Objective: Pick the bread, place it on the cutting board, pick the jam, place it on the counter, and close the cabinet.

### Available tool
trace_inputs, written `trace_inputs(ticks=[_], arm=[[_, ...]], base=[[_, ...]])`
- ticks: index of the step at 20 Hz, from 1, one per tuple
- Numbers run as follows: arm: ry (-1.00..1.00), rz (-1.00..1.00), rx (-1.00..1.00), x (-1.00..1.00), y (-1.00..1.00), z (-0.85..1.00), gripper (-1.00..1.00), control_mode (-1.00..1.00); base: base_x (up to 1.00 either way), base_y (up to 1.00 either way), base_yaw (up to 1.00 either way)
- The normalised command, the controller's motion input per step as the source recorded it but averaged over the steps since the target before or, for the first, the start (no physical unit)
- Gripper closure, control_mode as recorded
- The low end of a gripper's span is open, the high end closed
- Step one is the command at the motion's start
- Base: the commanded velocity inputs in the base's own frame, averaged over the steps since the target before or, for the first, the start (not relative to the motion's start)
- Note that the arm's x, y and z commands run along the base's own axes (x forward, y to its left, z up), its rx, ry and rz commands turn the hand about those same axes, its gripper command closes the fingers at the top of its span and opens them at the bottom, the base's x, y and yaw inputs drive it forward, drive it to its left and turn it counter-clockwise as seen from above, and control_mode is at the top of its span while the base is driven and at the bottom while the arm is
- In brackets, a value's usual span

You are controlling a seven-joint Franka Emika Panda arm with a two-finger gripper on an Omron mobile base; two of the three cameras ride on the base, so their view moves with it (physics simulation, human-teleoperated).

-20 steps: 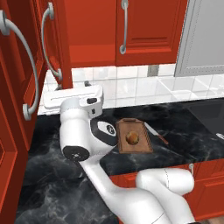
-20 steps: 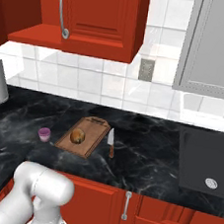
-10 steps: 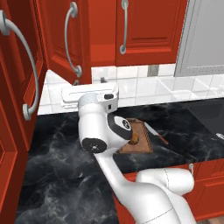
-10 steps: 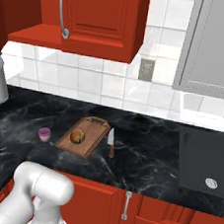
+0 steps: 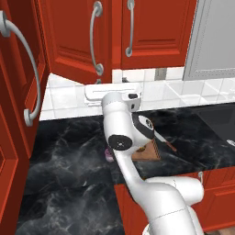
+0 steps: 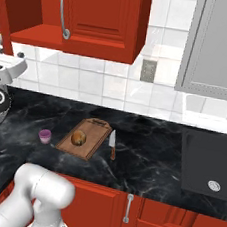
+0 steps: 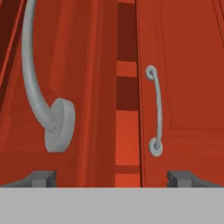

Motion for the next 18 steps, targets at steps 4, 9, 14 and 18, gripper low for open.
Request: trace_inputs(ticks=[4,9,14,18], arm=[[-0.03,0.0,0.01,0.28,-0.45,0.0,-1.0,-1.0],[-0.04,0.0,0.0,0.31,-0.37,0.0,-1.0,-1.0],[-0.04,0.0,0.0,0.35,-0.3,0.0,-1.0,-1.0],[-0.04,0.0,0.0,0.35,-0.25,0.0,-1.0,-1.0]], base=[[0.0,0.0,0.0],[0.0,0.0,0.0],[0.0,0.0,0.0],[0.0,0.0,0.0]])
